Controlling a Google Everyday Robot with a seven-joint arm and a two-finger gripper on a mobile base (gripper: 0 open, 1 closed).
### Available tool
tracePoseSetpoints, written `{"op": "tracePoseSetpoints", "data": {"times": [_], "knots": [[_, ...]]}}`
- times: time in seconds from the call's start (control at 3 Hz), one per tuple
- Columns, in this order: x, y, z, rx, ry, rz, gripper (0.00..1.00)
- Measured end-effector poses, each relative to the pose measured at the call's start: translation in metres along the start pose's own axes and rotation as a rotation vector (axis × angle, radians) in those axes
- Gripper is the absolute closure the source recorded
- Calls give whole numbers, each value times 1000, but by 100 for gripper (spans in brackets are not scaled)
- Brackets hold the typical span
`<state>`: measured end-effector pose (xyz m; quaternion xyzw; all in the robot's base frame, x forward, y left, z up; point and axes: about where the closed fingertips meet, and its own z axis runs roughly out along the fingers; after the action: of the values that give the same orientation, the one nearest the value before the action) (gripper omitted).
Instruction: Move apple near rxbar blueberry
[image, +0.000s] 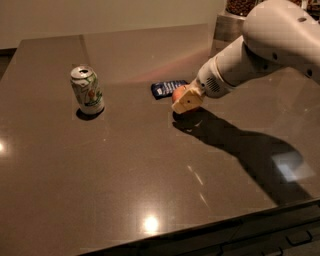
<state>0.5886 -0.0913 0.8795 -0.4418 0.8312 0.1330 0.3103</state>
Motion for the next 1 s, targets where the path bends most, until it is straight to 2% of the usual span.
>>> {"op": "tracePoseSetpoints", "data": {"times": [0.67, 1.0], "knots": [[-1, -26, 19, 13, -29, 70, 39], [-2, -27, 21, 12, -30, 73, 17]]}}
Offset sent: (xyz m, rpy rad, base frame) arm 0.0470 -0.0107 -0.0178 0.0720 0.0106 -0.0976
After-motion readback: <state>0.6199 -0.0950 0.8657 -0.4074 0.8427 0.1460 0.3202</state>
